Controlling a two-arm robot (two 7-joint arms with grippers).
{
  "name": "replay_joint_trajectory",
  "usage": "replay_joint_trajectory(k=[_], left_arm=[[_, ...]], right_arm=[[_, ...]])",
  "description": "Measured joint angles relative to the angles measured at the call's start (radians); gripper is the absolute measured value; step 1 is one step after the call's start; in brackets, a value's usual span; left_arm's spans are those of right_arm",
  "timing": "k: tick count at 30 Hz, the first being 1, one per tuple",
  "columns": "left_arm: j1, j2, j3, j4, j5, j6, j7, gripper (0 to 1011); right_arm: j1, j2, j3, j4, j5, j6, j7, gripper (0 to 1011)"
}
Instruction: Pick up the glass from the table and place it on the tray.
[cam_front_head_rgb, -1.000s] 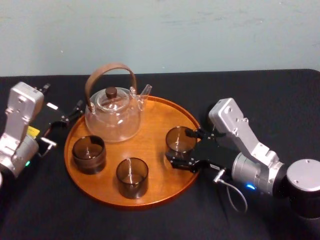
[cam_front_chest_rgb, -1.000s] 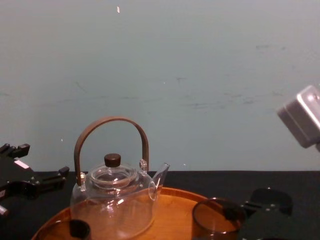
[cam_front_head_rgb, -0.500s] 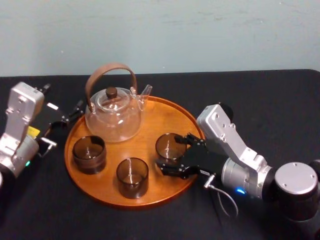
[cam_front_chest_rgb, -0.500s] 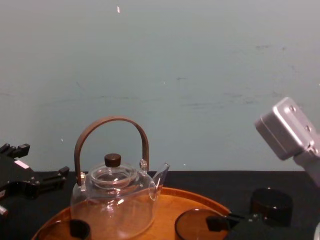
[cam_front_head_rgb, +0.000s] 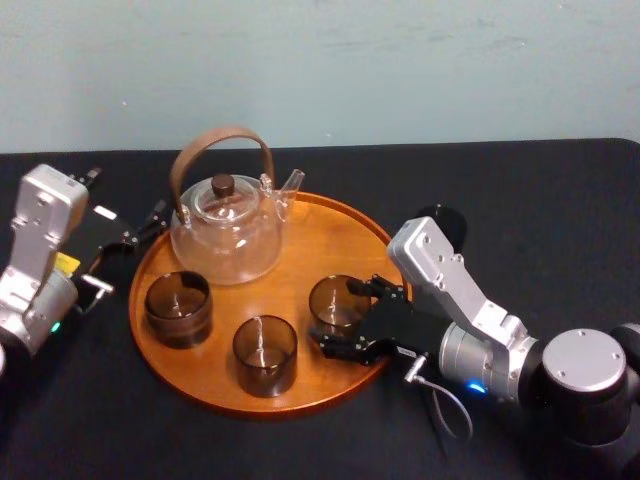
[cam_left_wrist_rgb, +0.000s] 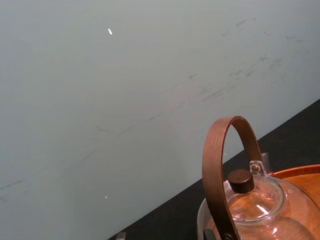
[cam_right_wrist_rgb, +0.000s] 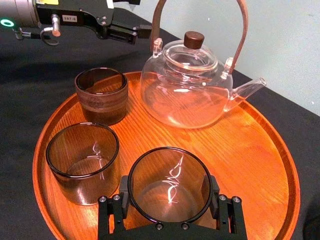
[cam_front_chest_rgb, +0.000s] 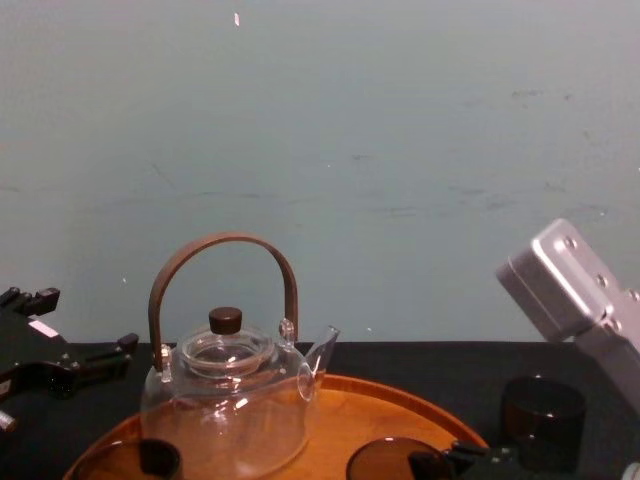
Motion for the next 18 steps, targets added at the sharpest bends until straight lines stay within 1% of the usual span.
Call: replay_joint_trajectory(k=[7, 18], left_arm=[[0.000, 0.000, 0.000, 0.000, 0.000, 0.000, 0.000, 1001], [0.000, 0.000, 0.000, 0.000, 0.000, 0.000, 0.000, 1002]], right_arm=[[0.000, -0.004, 0.000, 0.012, -0.001, 0.007, 0.001, 907], [0.000, -0.004, 0.000, 0.012, 0.000, 0.008, 0.001, 906]])
